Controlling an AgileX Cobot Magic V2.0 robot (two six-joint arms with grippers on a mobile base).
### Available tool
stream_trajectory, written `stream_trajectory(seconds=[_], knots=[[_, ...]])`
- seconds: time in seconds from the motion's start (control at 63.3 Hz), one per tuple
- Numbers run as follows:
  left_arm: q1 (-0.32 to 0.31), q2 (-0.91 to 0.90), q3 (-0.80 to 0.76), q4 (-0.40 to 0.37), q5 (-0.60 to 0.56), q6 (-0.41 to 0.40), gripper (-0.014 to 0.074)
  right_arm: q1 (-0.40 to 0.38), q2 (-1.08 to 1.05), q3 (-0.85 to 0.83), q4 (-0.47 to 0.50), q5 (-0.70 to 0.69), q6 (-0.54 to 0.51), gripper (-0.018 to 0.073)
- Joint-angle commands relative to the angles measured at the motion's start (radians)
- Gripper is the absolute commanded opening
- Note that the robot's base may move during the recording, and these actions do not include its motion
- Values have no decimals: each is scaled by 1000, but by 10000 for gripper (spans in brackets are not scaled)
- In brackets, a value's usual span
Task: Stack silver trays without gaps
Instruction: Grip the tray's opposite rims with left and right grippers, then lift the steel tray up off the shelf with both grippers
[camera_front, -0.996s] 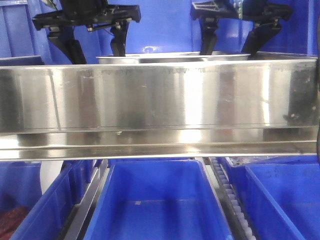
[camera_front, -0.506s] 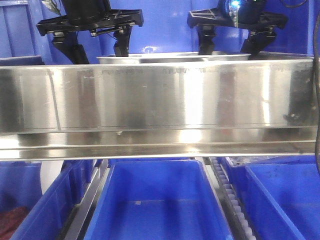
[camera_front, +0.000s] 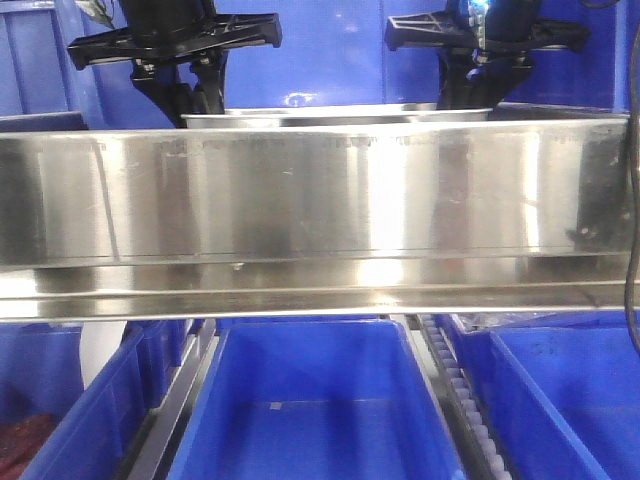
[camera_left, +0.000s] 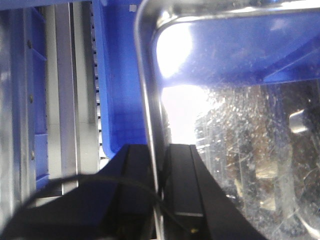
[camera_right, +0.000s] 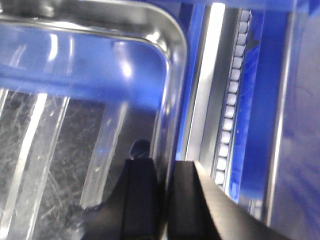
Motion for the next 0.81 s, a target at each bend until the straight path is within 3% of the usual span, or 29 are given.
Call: stream_trajectory(seconds=[0.0, 0.411, 0.79], knots=[[-5, -62, -34, 8, 50, 17, -41, 2, -82, -24, -7, 36, -24, 57], [-31, -225, -96, 103, 234, 45, -41, 16, -297, -24, -7, 123, 32, 57], [-98, -389, 10, 165, 234, 52, -41, 103, -442, 15, -66, 230, 122, 57]])
